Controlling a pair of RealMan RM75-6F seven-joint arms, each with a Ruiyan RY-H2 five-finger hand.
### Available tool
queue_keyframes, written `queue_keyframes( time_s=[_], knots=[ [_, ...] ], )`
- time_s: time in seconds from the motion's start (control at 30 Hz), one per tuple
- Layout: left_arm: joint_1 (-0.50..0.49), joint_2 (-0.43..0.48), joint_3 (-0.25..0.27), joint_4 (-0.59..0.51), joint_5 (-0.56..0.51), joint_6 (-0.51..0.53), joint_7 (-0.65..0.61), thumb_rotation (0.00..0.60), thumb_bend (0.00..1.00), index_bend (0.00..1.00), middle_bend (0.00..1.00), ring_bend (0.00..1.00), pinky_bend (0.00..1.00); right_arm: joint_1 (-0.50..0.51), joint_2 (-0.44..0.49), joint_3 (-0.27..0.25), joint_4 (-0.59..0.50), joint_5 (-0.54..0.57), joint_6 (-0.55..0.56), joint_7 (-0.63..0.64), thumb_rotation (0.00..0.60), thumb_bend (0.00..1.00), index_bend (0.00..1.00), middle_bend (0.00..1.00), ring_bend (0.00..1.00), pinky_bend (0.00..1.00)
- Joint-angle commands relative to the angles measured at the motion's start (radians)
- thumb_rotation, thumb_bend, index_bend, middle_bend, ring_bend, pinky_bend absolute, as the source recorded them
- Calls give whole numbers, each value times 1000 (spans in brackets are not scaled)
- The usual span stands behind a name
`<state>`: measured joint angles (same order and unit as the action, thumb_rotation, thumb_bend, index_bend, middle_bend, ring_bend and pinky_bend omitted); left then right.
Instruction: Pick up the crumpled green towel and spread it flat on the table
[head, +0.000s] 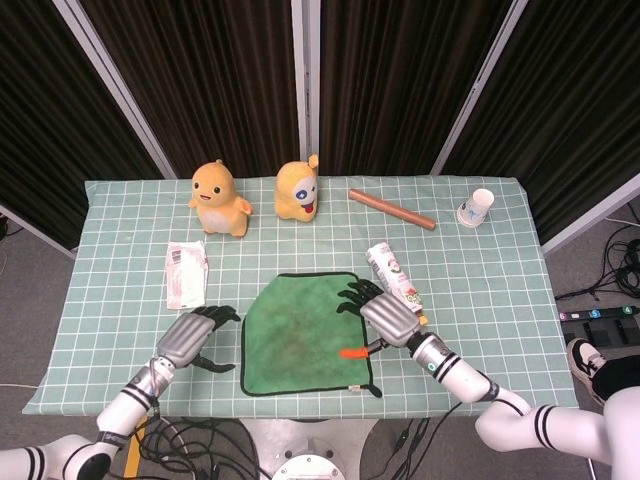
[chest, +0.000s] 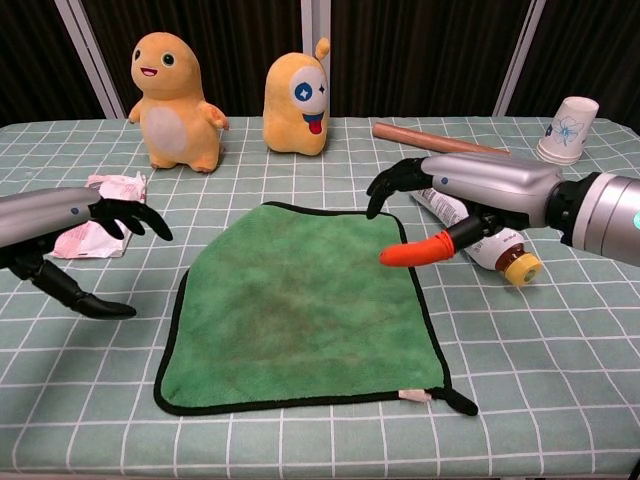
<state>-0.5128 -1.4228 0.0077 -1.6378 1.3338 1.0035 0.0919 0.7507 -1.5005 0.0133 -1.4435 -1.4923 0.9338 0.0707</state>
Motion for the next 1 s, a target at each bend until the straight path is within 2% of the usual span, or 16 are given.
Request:
queue_keyframes(
  time_s=[0.03,0.07,0.13,0.27,0.43,0.67,1.0],
  knots=[
    [5,4,-16,7,-1,21,-5,472,93,289,276,214,234,-19,28,23,-23,6,43,-4,108,0,216,94,0,0],
    [6,4,-24,14,-6,27,-6,528,95,289,276,214,233,-23,37,33,-27,10,57,-5,110,0,213,93,0,0],
    [7,-3,-46,40,-26,38,-13,598,121,288,276,214,233,-31,58,62,-35,25,84,-8,117,0,210,94,0,0],
    [-2,-43,-83,136,-69,30,-24,600,191,289,276,214,228,-38,90,117,-45,66,119,-32,156,0,205,93,0,0],
    [-28,-139,-108,307,-115,-17,-36,600,214,289,271,210,226,-37,114,164,-54,109,131,-64,166,0,201,94,0,0],
    [-64,-288,-127,536,-100,-36,-65,600,149,267,225,185,224,-41,116,181,-53,134,132,-72,181,0,201,92,0,0],
    [-130,-427,-171,749,-64,-42,-119,600,105,264,223,181,224,-47,115,192,-49,133,146,-67,196,0,201,93,0,0]
  ],
)
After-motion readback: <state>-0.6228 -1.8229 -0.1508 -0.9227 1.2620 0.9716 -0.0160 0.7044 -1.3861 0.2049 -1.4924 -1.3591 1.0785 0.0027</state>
